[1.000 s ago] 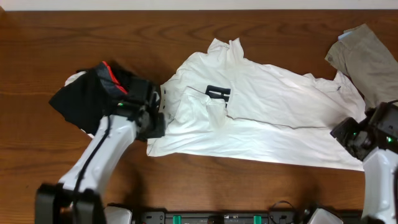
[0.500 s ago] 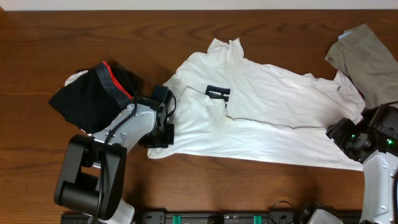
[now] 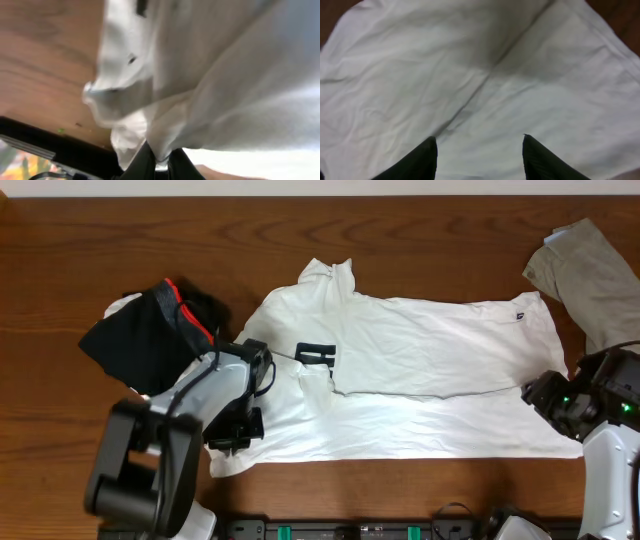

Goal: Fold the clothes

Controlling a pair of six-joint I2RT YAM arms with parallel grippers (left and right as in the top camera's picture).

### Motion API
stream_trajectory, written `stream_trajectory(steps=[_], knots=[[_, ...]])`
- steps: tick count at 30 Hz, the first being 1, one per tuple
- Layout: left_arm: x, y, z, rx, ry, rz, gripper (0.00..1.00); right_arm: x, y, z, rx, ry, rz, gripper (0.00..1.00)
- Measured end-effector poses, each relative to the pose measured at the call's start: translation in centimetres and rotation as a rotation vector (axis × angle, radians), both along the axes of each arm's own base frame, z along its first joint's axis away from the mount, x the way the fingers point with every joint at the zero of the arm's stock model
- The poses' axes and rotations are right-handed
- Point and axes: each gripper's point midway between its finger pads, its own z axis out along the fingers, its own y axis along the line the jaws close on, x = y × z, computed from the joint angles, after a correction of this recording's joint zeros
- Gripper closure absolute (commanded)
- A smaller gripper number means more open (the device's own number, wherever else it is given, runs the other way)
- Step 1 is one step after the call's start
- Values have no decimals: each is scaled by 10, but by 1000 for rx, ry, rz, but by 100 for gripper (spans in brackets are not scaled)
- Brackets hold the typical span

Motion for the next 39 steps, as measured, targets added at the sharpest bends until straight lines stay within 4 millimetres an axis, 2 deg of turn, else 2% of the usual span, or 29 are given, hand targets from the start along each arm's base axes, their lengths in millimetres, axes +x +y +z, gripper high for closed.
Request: stream_trajectory(steps=[3, 5, 10, 14, 15, 21, 23, 26, 30, 35, 39], knots=[[11, -3, 22, -24, -82, -8, 66, 7, 4, 4, 2, -29, 32, 47], [30, -9, 42, -64, -183, -26, 58, 17, 2, 11, 4, -59, 46, 47], [82, -28, 100, -178, -479, -86, 37, 67, -11, 34, 32, -138, 85, 48], [109, -38, 137, -233, -641, -126, 34, 106, -15, 37, 79, -120, 127, 46], [115, -40, 144, -243, -668, -134, 34, 119, -15, 36, 88, -107, 145, 41], [130, -54, 154, -312, -734, -201, 30, 181, -21, 28, 88, -84, 221, 27], [134, -59, 156, -337, -749, -217, 30, 202, -28, 19, 59, -78, 232, 26], [135, -62, 157, -353, -751, -233, 30, 220, -40, 2, 30, -60, 223, 26], [134, -64, 157, -368, -748, -239, 30, 234, -56, -34, -13, -26, 204, 27], [134, -65, 157, -370, -748, -241, 30, 242, -64, -71, -30, -3, 195, 30], [134, -65, 157, -370, -747, -241, 30, 251, -70, -71, -59, -33, 191, 36]])
